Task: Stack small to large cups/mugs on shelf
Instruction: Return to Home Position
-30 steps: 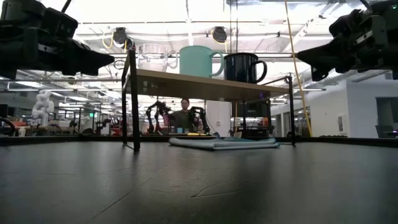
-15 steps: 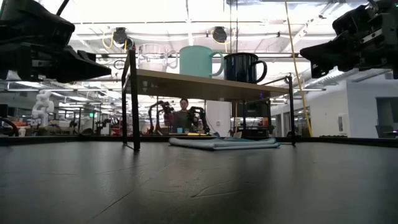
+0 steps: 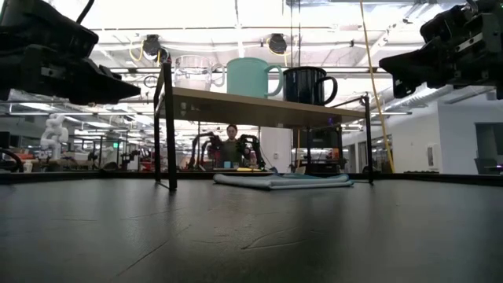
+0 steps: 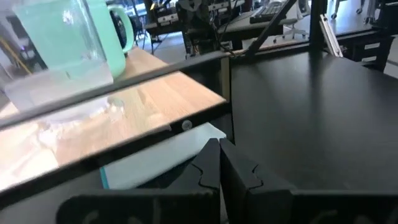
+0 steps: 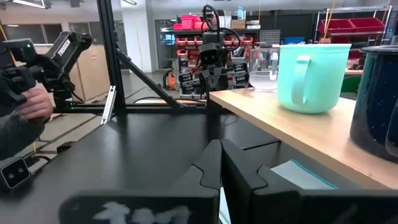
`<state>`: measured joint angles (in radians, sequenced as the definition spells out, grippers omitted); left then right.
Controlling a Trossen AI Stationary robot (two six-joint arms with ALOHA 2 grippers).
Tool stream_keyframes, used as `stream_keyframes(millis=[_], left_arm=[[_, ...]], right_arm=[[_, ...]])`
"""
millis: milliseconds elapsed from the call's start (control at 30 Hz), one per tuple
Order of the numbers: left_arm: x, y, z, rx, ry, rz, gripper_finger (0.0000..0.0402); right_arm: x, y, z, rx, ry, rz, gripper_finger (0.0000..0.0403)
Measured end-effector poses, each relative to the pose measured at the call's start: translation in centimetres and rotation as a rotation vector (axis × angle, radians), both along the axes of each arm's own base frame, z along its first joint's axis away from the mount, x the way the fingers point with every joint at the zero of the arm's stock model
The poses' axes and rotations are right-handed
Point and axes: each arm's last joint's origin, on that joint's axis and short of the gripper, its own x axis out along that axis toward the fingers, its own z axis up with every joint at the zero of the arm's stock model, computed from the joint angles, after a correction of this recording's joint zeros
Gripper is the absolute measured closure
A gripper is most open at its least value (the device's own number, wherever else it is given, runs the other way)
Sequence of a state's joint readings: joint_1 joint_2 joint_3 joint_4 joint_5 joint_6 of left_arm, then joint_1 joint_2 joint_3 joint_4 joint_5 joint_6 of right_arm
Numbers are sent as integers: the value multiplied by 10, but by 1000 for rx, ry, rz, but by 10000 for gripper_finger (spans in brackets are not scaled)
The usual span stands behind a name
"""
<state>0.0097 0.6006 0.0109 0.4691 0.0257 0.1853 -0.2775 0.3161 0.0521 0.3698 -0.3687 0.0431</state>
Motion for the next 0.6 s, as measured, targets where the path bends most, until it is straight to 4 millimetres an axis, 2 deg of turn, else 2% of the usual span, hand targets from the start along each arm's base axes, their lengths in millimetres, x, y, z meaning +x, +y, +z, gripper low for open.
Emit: stream_keyframes(millis=[600], left_arm=[[0,0,0,-8,3,1,398]], right_arm=[[0,0,0,5,1,0,403]])
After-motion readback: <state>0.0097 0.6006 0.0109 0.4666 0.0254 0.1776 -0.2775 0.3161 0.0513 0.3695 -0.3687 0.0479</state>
